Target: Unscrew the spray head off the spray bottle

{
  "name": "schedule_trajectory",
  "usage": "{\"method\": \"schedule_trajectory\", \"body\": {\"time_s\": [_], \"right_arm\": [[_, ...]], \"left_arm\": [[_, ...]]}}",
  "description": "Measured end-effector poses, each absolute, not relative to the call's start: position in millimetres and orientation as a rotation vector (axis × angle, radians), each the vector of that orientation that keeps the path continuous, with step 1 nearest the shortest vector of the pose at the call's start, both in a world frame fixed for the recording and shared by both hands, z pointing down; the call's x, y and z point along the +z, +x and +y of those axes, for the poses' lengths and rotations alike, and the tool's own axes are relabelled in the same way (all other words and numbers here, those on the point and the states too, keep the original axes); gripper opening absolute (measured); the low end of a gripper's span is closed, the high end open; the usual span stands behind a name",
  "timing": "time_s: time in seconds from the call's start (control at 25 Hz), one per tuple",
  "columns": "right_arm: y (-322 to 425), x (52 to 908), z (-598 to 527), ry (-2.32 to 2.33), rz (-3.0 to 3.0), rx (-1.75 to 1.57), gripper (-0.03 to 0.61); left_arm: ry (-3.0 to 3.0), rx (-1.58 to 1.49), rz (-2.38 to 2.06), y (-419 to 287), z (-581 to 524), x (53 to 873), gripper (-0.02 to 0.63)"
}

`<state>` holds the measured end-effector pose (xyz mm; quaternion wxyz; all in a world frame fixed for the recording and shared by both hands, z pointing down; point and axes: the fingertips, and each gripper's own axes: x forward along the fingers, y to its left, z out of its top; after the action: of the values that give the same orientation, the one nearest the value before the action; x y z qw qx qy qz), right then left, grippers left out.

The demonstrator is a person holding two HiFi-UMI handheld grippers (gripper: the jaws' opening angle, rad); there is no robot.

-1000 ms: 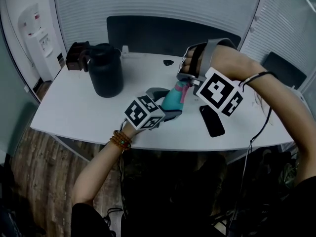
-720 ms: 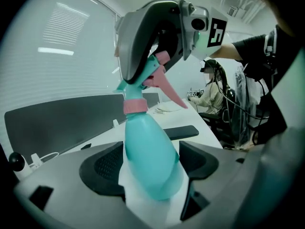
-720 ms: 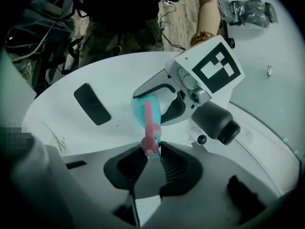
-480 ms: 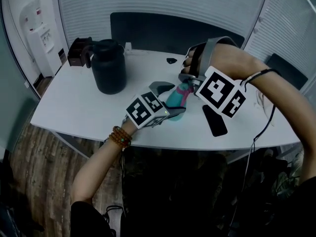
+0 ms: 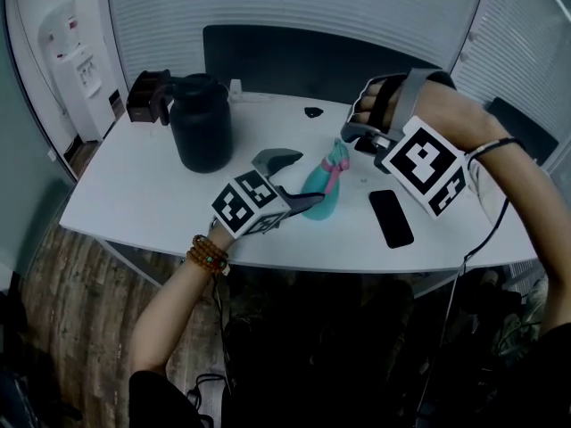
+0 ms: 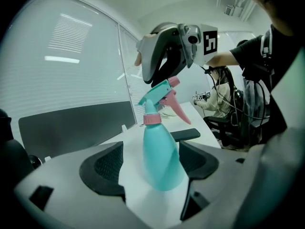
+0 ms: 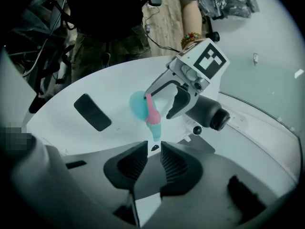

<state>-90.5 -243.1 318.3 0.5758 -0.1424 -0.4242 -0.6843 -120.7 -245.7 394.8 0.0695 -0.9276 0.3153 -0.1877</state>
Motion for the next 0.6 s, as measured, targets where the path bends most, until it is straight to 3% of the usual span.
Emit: {"method": "schedule_trajectory", "body": {"time_s": [0.28,0.48,0.52,0.6], "right_arm": [[-61.4,247.4,-248.8,0.225,-1.672,-1.638,0.083],[8.1,251.3,-239.0,0.714,-2.135,-1.397,0.083],[12.8,256.5,-231.7,0.769,-2.255,-1.336,0.083],[17.5,254.7,-214.8,0.849,-2.571,-1.173,0.083]], "left_arm": [[-2.658,-0.322,1.202,-167.3,-217.5,351.4,0.35],[-2.503,-0.146,1.228,-170.6,-179.4,317.1,0.348],[-2.461,-0.128,1.223,-170.9,-170.4,312.1,0.342],[-2.378,-0.087,1.227,-167.5,-157.0,302.2,0.267]]}}
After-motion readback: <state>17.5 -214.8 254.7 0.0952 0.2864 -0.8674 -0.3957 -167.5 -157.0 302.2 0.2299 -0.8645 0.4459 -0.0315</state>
